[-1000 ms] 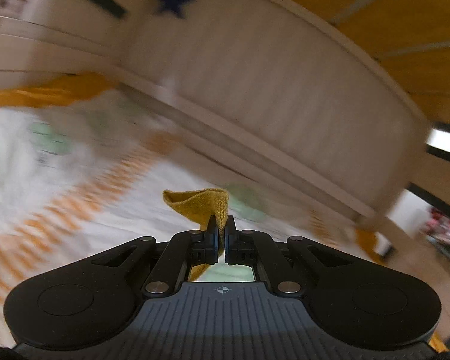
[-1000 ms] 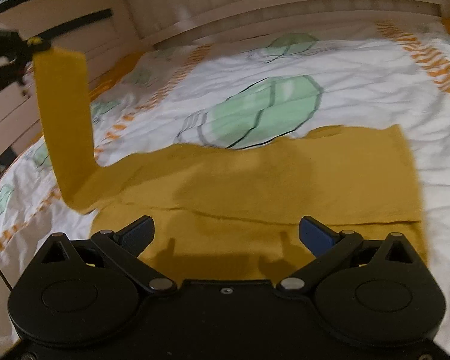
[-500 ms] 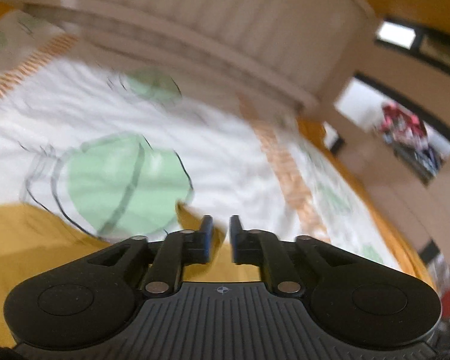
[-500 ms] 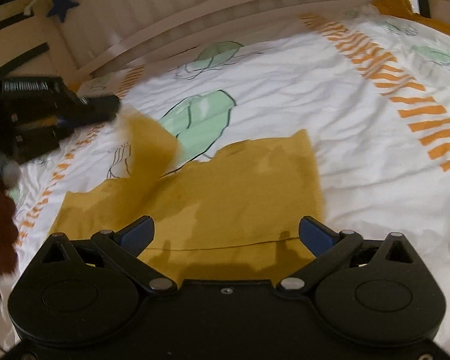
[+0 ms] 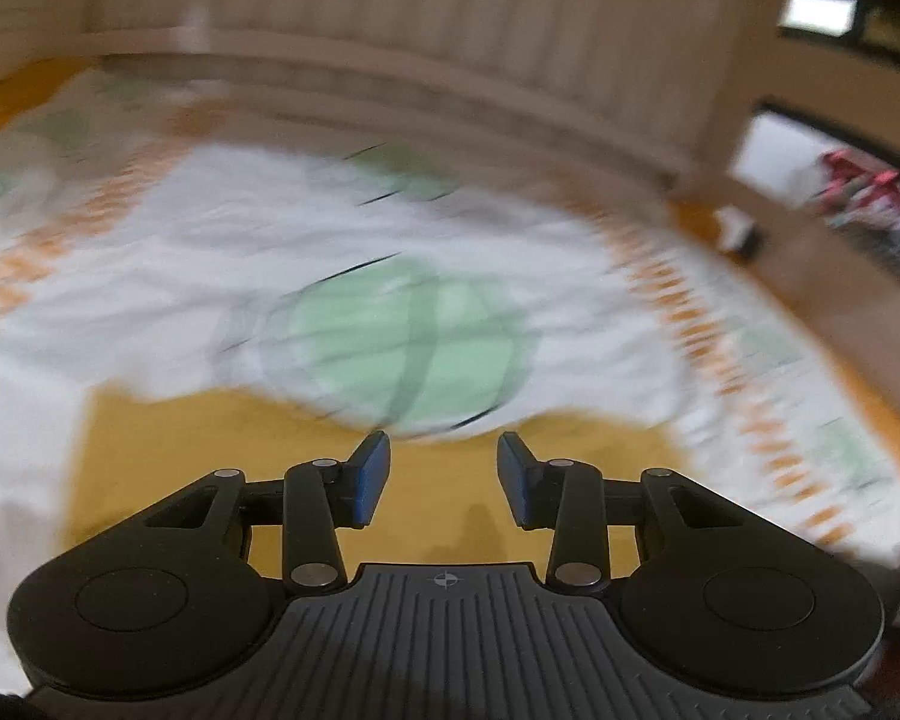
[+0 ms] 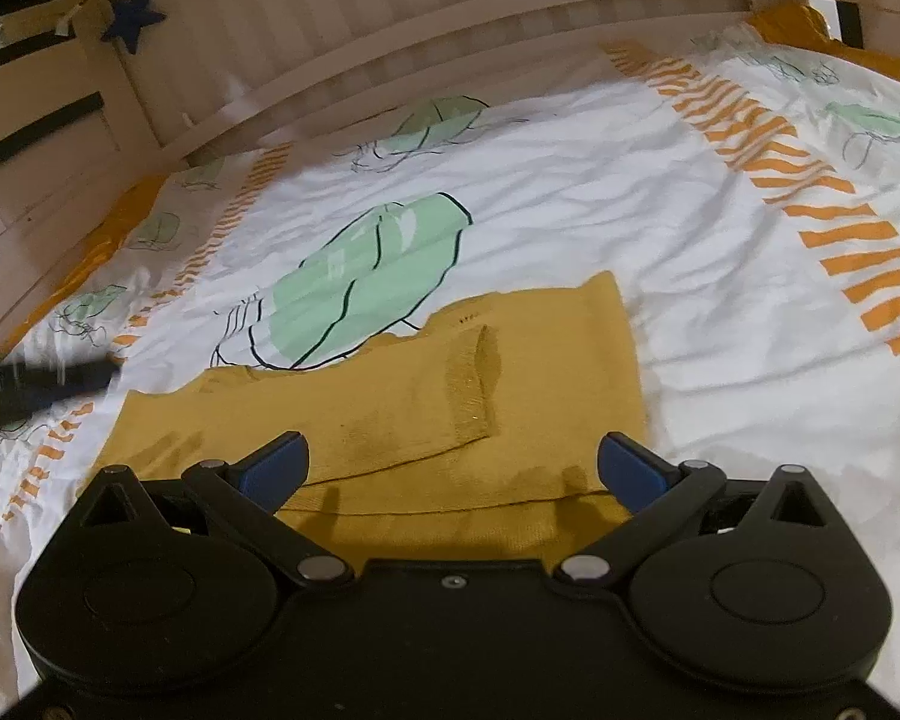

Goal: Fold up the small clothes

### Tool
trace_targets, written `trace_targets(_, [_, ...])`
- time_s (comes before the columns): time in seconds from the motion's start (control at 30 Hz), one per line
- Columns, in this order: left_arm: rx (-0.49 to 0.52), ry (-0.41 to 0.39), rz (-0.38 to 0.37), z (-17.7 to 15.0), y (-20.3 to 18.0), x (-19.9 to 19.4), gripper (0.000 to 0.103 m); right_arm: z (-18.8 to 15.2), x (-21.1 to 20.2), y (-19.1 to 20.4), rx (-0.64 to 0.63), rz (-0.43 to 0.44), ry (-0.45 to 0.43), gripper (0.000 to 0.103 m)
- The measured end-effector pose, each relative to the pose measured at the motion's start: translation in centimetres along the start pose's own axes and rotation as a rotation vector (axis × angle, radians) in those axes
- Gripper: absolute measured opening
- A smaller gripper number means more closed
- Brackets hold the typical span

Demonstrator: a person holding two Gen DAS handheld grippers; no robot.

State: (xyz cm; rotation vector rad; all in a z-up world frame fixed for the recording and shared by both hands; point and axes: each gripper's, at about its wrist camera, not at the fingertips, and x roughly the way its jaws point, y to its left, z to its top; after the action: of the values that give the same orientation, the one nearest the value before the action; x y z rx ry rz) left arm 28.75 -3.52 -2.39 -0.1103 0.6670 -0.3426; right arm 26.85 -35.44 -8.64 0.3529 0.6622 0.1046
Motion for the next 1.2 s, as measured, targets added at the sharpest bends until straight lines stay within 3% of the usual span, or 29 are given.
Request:
trace_targets(0.13, [-0.035, 0.088, 0.149, -3.1, 5.4, -0.4, 0.038, -0.4, 0.3, 0.3, -0.018, 0.004, -0.011, 0.102])
trace_targets(0.23, [-0.063, 0.128, 0.210, -4.8, 8.6, -1.0, 0.038, -0.8, 0.7, 0.4, -0.027, 0.006, -0.012, 0.102])
trace_targets(0.4, [-0.113, 0.148, 0.249, -6.1, 11.9, -0.9, 0.038, -1.3, 1.0, 0.6, -0.035, 0.004, -0.012, 0.102])
trace_targets(0.63, [-0.147, 0.126, 0.243, -5.6, 13.1, 0.4, 0.039, -1.2, 1.1, 1.9, -0.104, -0.022, -0.040, 0.101])
trace_targets(0.8, [-0.167, 0.132, 0.241, -5.6, 13.2, 0.7, 0.042, 0.2, 2.6, 2.1, -0.099, -0.055, -0.027, 0.077])
trace_targets(1.13, [-0.189, 0.136, 0.232, -5.6, 13.4, 0.8, 0.045, 1.9, 7.0, 0.8, -0.052, -0.045, 0.045, 0.059])
trace_targets(1.2, [-0.188, 0.136, 0.232, -5.6, 13.4, 0.8, 0.046, 2.0, 7.4, 0.8, -0.052, -0.045, 0.047, 0.050])
